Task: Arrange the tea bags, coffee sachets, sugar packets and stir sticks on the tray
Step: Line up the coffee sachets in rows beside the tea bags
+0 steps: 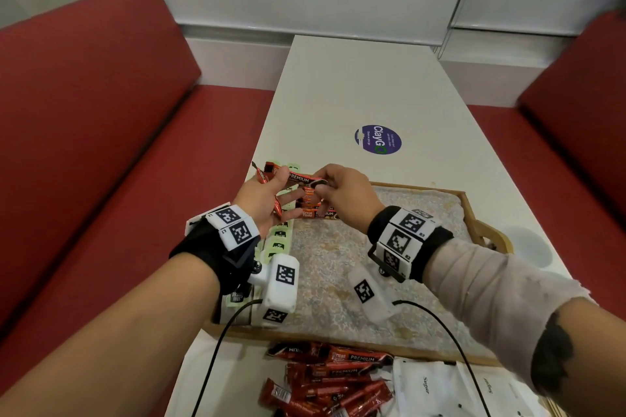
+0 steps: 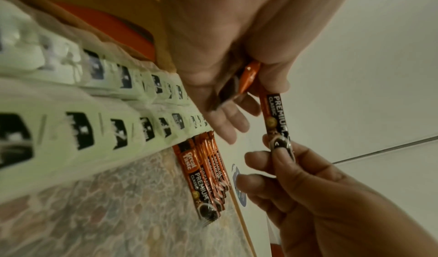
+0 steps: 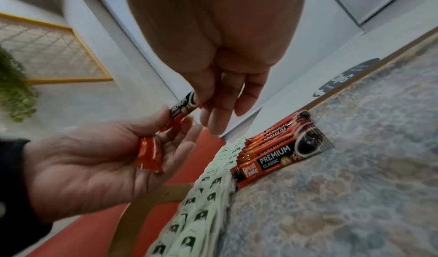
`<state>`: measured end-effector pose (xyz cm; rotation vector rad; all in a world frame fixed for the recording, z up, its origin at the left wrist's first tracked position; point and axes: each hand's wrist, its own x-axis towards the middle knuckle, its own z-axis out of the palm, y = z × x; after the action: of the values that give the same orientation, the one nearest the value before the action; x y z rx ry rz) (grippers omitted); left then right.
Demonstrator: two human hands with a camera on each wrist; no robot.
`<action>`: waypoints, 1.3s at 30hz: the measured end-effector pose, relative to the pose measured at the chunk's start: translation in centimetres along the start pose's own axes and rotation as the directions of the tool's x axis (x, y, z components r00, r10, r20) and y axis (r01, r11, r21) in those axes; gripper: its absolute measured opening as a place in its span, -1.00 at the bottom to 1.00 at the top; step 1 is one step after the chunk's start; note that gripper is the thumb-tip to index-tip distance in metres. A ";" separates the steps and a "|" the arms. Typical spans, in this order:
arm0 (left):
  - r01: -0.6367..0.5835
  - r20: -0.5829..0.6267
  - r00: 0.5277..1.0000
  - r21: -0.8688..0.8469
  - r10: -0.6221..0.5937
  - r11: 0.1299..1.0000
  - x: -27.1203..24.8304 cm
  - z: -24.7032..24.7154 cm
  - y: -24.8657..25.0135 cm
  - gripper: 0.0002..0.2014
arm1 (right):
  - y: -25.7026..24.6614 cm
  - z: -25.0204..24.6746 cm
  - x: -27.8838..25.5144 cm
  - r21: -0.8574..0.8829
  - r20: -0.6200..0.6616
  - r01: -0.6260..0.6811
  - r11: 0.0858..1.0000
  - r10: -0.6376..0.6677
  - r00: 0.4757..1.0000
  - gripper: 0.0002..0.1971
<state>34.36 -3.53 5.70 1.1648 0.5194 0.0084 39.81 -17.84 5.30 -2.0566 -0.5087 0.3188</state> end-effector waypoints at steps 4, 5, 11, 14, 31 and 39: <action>-0.048 -0.053 0.997 0.037 0.050 0.998 0.2 -0.1 0.0 -0.98 | -0.2 -0.2 0.0 0.043 0.045 -0.038 0.998 0.036 0.998 -0.92; -0.051 -0.051 0.997 0.050 0.054 0.997 0.3 -0.1 -0.1 -0.98 | -0.4 -0.2 -0.1 0.055 0.050 -0.041 0.998 0.039 0.998 -0.91; -0.065 -0.013 0.998 0.078 0.067 0.995 0.4 0.0 -0.5 -0.96 | -0.7 -0.5 0.1 -0.022 0.011 -0.046 0.999 0.047 0.999 -0.81; -0.070 -0.017 0.997 0.103 0.072 0.992 0.6 0.0 -0.6 -0.90 | -0.6 -0.8 0.3 -0.116 -0.021 -0.044 0.992 0.042 0.999 -0.81; -0.060 -0.124 0.989 0.199 0.086 0.978 0.7 -0.4 -0.5 -0.83 | 3.2 -1.4 0.3 -0.415 0.026 -0.111 0.903 0.133 0.991 -0.88; -0.047 -0.126 0.989 0.201 0.074 0.978 0.8 -0.4 -0.6 -0.84 | 3.9 -0.7 0.5 -0.530 0.031 -0.084 0.844 0.118 0.993 -0.82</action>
<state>34.71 -3.19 4.72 1.3812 0.6125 0.0889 41.47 -19.89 2.25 -2.6262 -0.5724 0.3312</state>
